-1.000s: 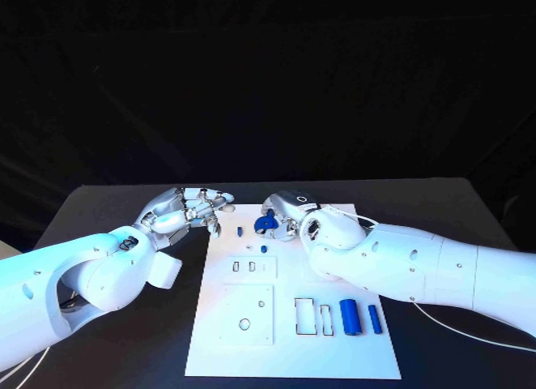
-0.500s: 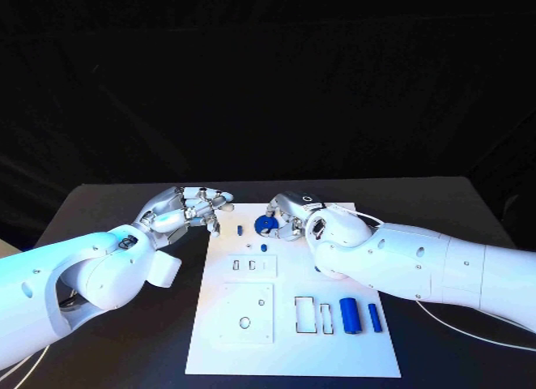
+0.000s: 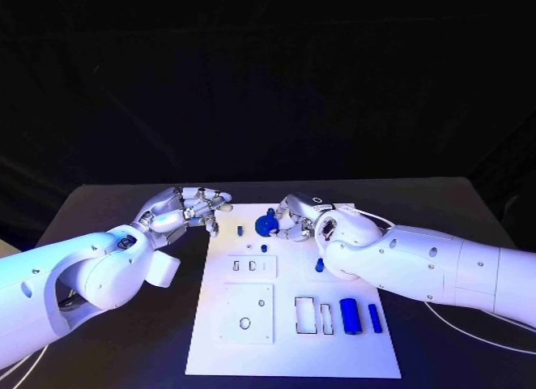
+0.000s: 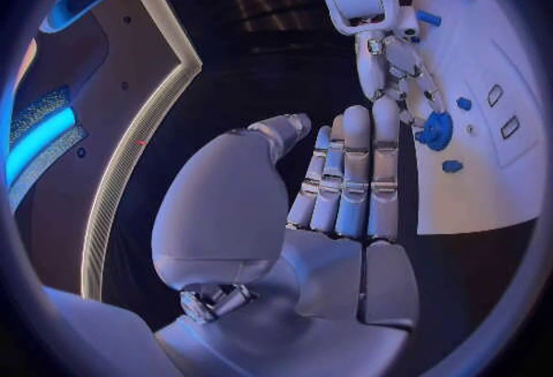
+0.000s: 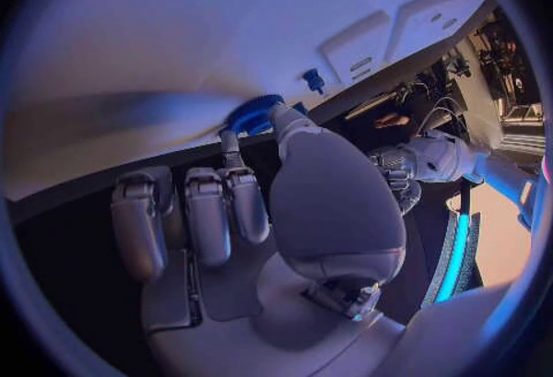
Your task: Assemble the parts on the task board
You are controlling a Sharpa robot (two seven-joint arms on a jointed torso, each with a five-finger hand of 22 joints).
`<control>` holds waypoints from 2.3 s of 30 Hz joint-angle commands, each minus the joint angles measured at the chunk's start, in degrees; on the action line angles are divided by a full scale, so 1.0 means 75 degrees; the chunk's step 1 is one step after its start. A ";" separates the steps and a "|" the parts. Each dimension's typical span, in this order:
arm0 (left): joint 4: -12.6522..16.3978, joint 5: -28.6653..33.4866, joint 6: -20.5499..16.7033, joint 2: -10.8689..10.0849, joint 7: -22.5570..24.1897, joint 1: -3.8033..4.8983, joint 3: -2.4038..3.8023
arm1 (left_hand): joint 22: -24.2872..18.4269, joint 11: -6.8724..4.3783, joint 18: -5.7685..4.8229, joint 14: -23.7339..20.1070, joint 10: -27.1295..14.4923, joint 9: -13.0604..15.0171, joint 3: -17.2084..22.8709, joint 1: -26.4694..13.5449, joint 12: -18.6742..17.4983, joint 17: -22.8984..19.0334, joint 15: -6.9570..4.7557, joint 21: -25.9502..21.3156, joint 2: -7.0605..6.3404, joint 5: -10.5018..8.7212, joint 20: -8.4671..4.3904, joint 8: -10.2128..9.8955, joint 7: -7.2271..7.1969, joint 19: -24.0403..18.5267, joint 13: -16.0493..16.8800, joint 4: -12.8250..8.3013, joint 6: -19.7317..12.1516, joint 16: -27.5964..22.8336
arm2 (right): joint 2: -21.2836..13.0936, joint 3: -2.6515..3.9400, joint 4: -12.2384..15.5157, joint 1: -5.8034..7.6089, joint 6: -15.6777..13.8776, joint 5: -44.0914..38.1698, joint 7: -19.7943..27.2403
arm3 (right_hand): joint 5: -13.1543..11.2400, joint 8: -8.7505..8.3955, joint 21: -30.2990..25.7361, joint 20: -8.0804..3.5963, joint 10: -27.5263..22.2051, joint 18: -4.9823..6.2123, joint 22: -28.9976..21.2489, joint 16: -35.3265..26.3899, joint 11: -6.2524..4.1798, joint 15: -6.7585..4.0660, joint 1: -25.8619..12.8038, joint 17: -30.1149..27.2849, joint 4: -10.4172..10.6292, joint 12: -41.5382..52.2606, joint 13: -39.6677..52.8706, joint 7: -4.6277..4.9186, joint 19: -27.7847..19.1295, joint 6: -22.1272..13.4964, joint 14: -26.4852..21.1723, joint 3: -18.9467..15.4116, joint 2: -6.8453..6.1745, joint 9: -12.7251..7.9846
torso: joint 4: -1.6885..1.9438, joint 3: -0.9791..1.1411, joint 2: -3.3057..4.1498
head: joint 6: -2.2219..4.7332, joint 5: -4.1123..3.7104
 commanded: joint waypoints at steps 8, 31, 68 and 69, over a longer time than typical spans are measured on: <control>-0.0025 -0.0020 0.0124 0.0008 0.0040 0.0008 0.0005 | 0.0018 0.0007 0.0108 -0.0040 -0.0058 0.0009 0.0065 -0.0012 -0.0052 -0.0014 -0.0001 0.0060 0.0040 -0.0010 0.0019 -0.0026 -0.0008 -0.0062 0.0009 0.0000 -0.0055 0.0047 | -0.0515 0.0010 0.0530 -0.0019 -0.0878 0.0365 0.0337 | 0.0294 0.0002 0.0035 -0.0013 0.0433 -0.0052 0.2010 0.0041 -0.0040 -0.0037 0.0003 0.2007 -0.0029 0.0049 0.1641 -0.0027 0.0800 0.0081 0.0810 0.0075 0.0036 -0.0013 | -0.0021 0.0002 -0.0003 | 0.0055 0.0005; -0.0090 -0.0029 0.0133 0.0078 0.0029 0.0007 0.0003 | 0.0023 0.0009 0.0108 -0.0049 -0.0071 0.0011 0.0072 -0.0013 -0.0059 -0.0017 0.0002 0.0068 0.0037 -0.0009 0.0022 -0.0031 -0.0006 -0.0074 0.0008 -0.0008 -0.0065 0.0043 | -0.3013 0.0123 0.1254 0.0747 0.0498 0.3120 0.2324 | -0.0131 -0.0056 0.0035 -0.0039 0.0373 -0.0052 0.2010 0.0041 -0.0051 -0.0057 0.1449 0.2007 -0.0396 -0.0031 0.1587 -0.0027 0.0800 0.0157 0.0810 0.0698 -0.0352 -0.0112 | -0.0129 0.0055 -0.0045 | 0.0099 -0.0198; -0.0214 -0.0111 0.0221 0.0086 0.0011 0.0006 0.0002 | 0.0030 0.0014 0.0108 -0.0060 -0.0079 0.0015 0.0073 -0.0022 -0.0062 -0.0023 0.0006 0.0079 0.0026 -0.0012 0.0027 -0.0035 -0.0003 -0.0093 0.0009 -0.0016 -0.0072 0.0038 | -0.3409 0.0046 0.0862 0.0059 0.0636 0.2952 0.2780 | 0.0420 -0.0128 0.0035 -0.0019 0.0351 -0.0052 0.2010 0.0041 -0.0022 -0.0030 0.1687 0.2007 -0.0400 -0.0060 0.1568 0.0012 0.0800 0.0108 0.0810 0.0861 -0.0528 -0.0180 | -0.0114 0.0029 -0.0043 | -0.0124 -0.0249; -0.0215 -0.0112 0.0222 0.0087 0.0009 0.0006 0.0002 | 0.0030 0.0014 0.0108 -0.0060 -0.0079 0.0015 0.0073 -0.0022 -0.0062 -0.0023 0.0006 0.0079 0.0026 -0.0012 0.0027 -0.0035 -0.0003 -0.0093 0.0009 -0.0016 -0.0072 0.0038 | -0.3387 0.0046 0.0853 0.0049 0.0634 0.2949 0.2771 | 0.0420 -0.0128 0.0035 -0.0019 0.0351 -0.0052 0.2010 0.0041 -0.0022 -0.0030 0.1687 0.2007 -0.0400 -0.0060 0.1568 0.0012 0.0800 0.0108 0.0810 0.0861 -0.0528 -0.0180 | -0.0109 0.0026 -0.0050 | -0.0129 -0.0252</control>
